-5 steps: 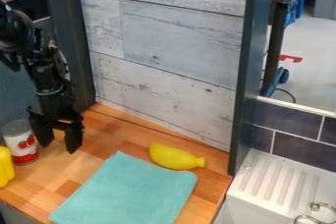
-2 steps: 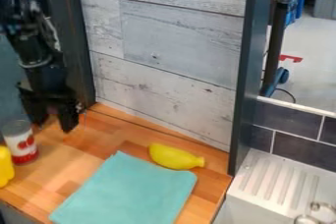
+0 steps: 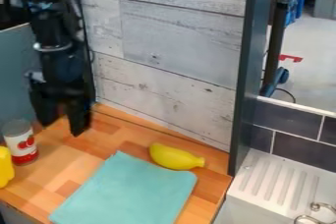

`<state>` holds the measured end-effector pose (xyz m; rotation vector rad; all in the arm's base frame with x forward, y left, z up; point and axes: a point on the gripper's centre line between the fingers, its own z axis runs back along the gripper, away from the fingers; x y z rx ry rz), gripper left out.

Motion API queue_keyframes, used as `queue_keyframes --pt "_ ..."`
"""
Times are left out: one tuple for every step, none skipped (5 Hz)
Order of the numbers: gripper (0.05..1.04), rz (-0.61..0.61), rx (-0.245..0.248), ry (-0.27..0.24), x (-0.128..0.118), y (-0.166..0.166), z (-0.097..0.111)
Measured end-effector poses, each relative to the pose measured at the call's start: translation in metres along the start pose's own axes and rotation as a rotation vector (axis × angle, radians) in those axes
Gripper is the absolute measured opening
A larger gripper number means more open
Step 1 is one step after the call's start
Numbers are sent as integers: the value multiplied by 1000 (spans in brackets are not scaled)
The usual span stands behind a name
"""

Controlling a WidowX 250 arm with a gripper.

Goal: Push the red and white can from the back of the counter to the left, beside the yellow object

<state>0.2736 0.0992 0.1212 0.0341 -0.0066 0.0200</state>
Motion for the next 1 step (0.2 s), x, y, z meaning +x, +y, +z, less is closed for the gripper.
queue_keyframes --pt "1003 -50 14 36 -6 -26 8"
